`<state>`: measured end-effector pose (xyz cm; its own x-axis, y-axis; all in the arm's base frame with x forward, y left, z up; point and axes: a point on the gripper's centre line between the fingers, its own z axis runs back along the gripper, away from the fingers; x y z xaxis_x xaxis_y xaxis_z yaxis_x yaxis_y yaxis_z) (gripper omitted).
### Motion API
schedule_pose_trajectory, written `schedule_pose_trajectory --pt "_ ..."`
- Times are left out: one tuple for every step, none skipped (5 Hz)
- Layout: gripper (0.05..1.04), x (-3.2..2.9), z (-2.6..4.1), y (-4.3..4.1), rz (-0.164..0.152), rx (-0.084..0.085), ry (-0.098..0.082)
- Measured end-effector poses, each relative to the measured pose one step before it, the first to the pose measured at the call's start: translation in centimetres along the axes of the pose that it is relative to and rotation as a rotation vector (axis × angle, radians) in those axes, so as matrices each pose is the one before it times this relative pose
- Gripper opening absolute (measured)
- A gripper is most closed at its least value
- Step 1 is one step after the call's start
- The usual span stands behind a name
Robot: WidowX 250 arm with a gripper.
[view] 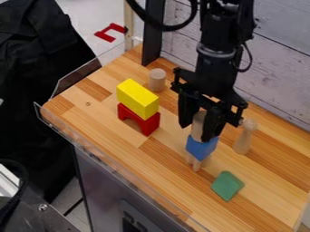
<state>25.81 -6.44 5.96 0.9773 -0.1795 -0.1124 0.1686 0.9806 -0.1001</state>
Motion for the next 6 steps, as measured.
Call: schedule_pose_trajectory --pt "0.900 0.162 0.211 -0.155 -0.0205 0.0082 0.0106" --pt "1.007 0.058 0.242 0.144 -0.0016 0.0105 0.0037" --pt "1.000 0.662 1.026 0.196 -0.0115 0.0175 -0.0159" --pt "1.000 0.811 2.828 0.909 0.0148 0.0153 -0.0851" --pt "1.000 0.956 1.855 2.363 0.0484 -0.0322 -0.0539" --pt "1.000 0.680 -0.504 2.400 0.0534 -0.0459 -0.0150"
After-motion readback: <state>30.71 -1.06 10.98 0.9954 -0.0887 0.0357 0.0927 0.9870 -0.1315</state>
